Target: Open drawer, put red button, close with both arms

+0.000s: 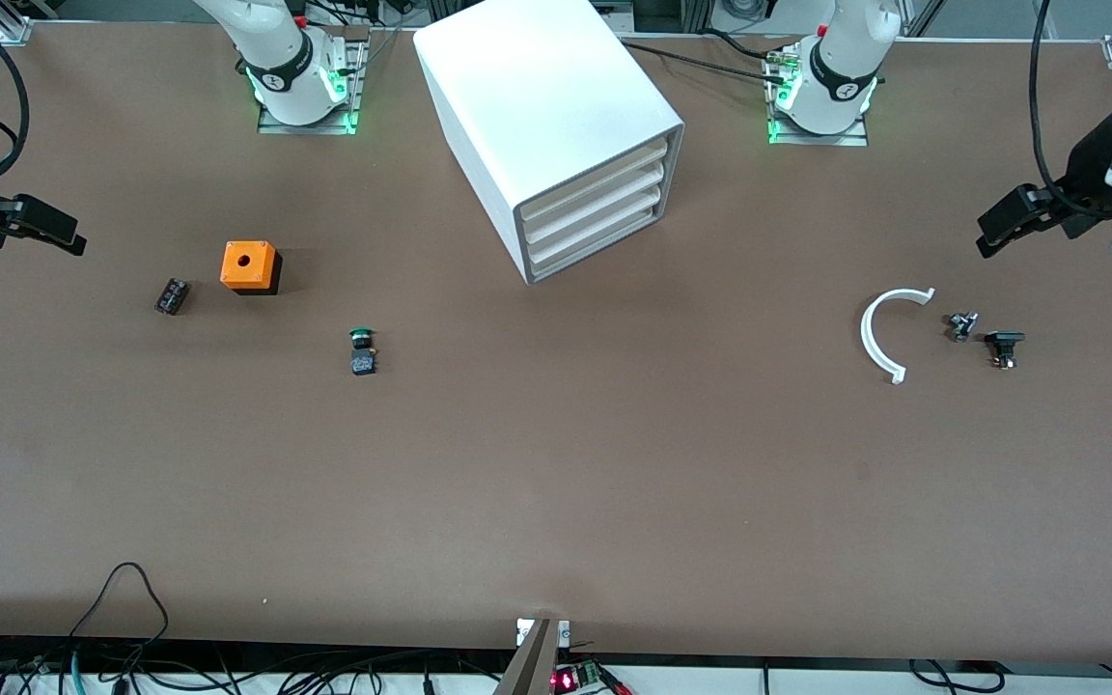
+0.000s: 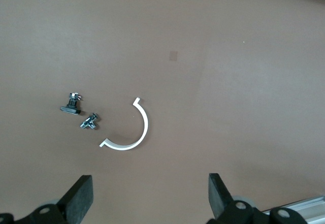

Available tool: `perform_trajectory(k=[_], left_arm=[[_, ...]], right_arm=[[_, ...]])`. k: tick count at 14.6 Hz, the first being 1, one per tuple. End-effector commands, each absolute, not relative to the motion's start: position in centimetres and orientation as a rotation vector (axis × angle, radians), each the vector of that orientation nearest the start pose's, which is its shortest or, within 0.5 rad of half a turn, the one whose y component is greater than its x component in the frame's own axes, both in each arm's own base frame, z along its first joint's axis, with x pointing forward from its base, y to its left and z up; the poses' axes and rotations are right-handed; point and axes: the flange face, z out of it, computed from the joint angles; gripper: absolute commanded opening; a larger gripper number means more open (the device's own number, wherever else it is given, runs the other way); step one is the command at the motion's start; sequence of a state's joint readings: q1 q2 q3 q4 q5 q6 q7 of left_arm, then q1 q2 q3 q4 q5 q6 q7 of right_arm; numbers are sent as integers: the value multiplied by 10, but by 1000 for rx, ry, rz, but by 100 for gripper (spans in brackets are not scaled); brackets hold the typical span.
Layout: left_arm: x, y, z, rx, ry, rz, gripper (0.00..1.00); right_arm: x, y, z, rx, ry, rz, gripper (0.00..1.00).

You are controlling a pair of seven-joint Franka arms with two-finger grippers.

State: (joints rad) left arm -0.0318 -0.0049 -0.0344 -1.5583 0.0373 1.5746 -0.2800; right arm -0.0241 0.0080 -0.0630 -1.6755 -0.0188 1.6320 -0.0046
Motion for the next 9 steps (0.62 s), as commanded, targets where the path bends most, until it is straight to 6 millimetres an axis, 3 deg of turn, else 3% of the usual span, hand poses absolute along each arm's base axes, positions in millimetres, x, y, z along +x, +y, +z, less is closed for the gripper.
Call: perform_trajectory(k=[1,3,9], left_arm=[[551,-22,632,-3098,-173,-18,100],[553,-16,628,-3101,-72,-4,100],[559,-4,622,-3106,-58,27,100]], right_arm=[[552,-45,579,-3139,118,82,100],[553,-44,583,-3140,120,68,100],[554,-44,593,-3142,91,32,100]])
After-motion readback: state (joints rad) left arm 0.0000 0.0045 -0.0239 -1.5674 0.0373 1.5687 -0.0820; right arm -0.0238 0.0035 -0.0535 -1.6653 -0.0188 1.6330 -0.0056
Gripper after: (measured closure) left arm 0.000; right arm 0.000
